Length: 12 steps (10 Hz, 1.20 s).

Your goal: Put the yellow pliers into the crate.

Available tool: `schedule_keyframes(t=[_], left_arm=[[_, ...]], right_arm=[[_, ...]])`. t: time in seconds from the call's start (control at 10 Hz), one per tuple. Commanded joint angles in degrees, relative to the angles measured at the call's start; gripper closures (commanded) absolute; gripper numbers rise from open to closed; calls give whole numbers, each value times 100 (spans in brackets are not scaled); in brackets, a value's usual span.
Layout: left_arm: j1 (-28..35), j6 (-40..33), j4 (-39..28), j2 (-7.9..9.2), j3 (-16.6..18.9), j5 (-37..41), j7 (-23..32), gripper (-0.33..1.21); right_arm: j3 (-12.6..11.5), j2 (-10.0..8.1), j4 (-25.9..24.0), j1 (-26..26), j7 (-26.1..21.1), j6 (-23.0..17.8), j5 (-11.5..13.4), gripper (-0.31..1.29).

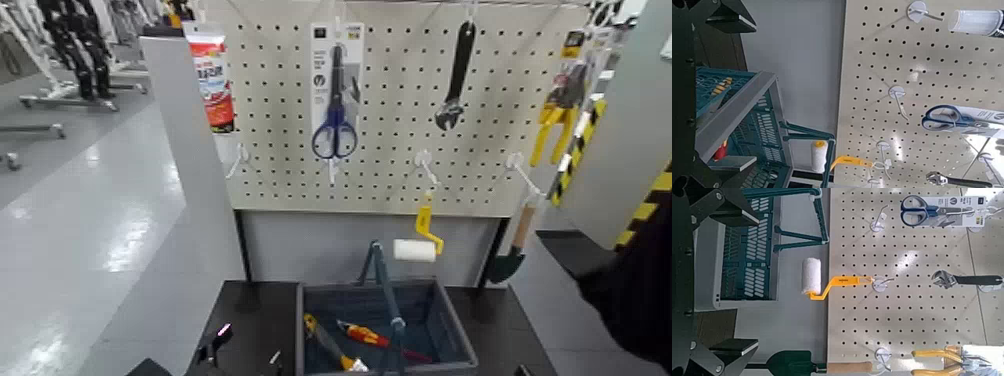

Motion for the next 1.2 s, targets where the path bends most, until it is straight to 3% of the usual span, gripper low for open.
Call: schedule_keyframes(t=[0.1, 0.4, 0.6, 0.9, 1.2], left_arm=[[-13, 0, 18, -6, 10, 33, -9, 13], [-21, 0, 44, -76, 89, 85, 0, 13], [-30, 0, 44, -76, 89, 85, 0, 13], [-39, 0, 62, -103, 89, 85, 18, 13], [-65, 0, 80, -103, 80, 77, 18, 13]], right_arm=[[-3, 3, 0, 0, 0, 0, 7, 21], [-74, -32, -61, 0, 0, 0, 156, 22], [-320, -41, -369, -35, 9, 238, 367, 23], [-979, -24, -844, -220, 185, 747, 174, 22], [-1594, -147, -1318, -554, 598, 1714, -415, 22]])
